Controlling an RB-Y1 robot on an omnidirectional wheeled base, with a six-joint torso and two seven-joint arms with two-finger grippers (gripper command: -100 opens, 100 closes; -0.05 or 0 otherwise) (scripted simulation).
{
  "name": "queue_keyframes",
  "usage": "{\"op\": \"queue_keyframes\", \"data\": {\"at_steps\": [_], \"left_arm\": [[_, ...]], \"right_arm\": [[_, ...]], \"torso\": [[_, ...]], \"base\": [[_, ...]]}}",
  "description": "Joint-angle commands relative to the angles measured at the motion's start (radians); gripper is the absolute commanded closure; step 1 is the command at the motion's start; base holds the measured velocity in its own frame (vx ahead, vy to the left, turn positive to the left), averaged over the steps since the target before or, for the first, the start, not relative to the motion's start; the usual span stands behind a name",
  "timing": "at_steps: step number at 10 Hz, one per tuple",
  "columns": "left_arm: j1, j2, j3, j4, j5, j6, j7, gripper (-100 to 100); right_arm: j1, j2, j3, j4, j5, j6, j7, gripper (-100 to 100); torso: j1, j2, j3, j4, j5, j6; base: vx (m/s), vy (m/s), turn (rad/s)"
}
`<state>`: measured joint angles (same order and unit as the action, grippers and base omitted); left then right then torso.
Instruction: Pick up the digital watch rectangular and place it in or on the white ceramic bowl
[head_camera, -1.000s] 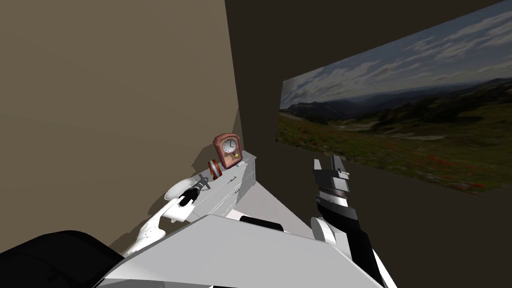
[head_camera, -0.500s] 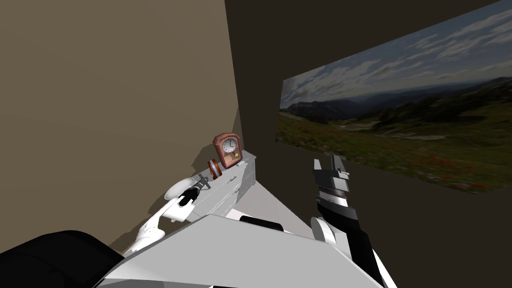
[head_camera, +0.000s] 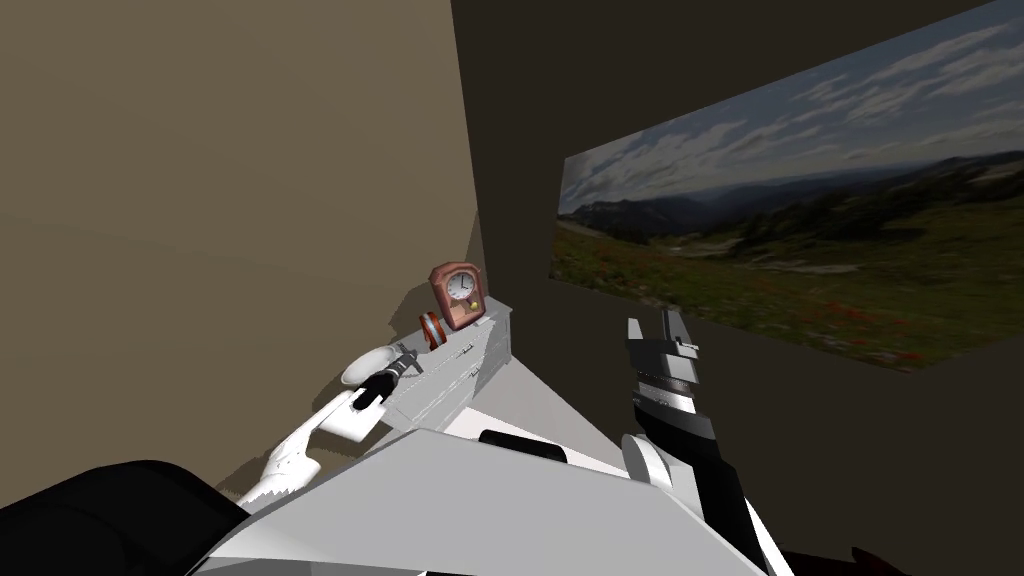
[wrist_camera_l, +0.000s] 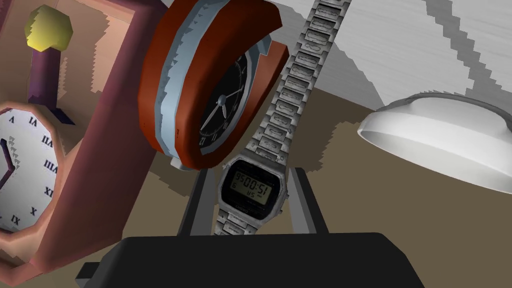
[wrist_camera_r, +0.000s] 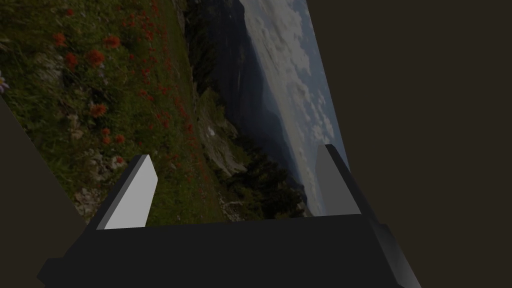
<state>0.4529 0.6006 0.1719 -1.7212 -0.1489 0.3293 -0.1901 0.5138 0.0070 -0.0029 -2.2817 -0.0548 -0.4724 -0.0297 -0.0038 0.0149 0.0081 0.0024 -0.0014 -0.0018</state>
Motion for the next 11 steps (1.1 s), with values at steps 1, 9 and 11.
{"op": "queue_keyframes", "data": {"at_steps": [1, 9, 11], "left_arm": [[0.02, 0.032, -0.007, -0.031, 0.026, 0.006, -0.006, 100], [0.132, 0.144, 0.032, -0.201, 0.125, 0.12, 0.018, 100], [0.146, 0.155, 0.044, -0.233, 0.132, 0.145, 0.028, 100]], "right_arm": [[0.0, 0.0, 0.0, 0.0, 0.0, 0.0, 0.0, 0], [0.0, 0.0, 0.0, 0.0, 0.0, 0.0, 0.0, 0], [0.0, 0.0, 0.0, 0.0, 0.0, 0.0, 0.0, 0]], "torso": [[0.0, 0.0, 0.0, 0.0, 0.0, 0.0], [0.01, -0.015, -0.008, -0.003, 0.002, 0.0], [0.013, -0.018, -0.01, -0.003, 0.003, 0.001]], "base": [[-0.187, -0.025, 0.053], [-0.043, 0.044, 0.045], [0.051, 0.144, 0.004]]}}
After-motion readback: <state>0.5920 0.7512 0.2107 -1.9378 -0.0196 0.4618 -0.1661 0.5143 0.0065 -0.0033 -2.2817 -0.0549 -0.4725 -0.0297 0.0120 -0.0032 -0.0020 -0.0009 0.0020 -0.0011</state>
